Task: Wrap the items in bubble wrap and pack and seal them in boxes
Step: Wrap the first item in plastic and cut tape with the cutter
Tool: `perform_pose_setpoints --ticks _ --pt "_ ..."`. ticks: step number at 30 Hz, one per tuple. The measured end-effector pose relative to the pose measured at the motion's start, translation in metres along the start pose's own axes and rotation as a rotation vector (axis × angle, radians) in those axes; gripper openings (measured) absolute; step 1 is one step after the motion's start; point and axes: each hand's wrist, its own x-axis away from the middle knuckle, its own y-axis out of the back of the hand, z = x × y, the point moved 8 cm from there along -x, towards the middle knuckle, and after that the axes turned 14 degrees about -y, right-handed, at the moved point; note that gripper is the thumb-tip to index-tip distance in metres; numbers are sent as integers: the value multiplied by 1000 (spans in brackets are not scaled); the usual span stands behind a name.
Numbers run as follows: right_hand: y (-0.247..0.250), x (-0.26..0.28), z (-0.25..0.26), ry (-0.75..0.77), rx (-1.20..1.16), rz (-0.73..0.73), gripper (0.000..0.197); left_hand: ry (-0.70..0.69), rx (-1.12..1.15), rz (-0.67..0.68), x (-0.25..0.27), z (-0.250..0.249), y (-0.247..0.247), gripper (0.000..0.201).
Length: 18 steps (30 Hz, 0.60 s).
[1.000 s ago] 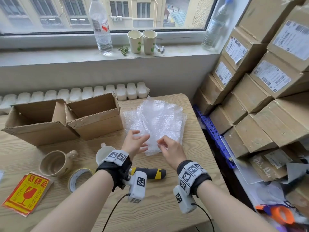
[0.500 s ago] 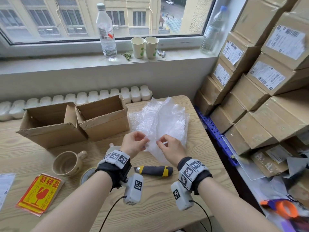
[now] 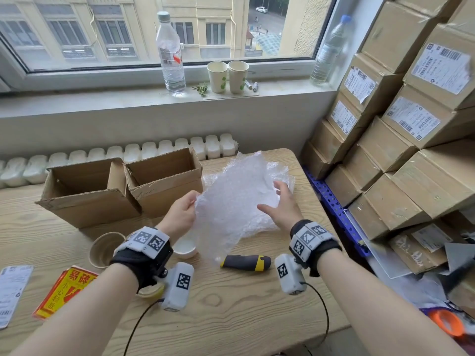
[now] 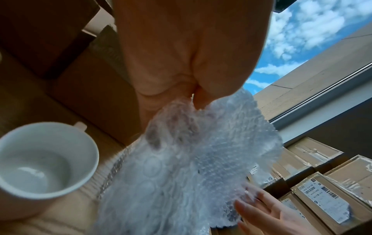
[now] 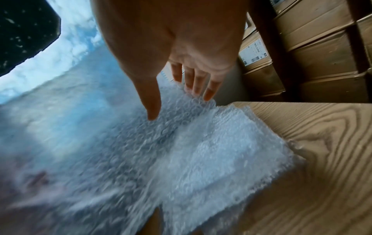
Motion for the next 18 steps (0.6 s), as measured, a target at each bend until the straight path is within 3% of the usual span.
perform_pose_setpoints --ticks 3,7,10,14,16,18 --pt "0 -12 3 -35 -35 128 75 -6 6 31 0 -3 8 12" --pt "5 -18 10 -17 -34 169 22 13 36 -29 -5 -3 19 18" --pt "21 -20 16 -6 -110 73 6 55 91 -134 -8 -2 28 26" --pt "54 -17 36 74 -158 -140 13 -51 -94 -263 -14 -24 35 36" --pt "63 -6 54 160 -141 -205 8 -105 -49 -203 -17 -44 19 37" --pt "57 5 67 215 -116 -179 12 -99 64 -38 -20 -59 -10 42"
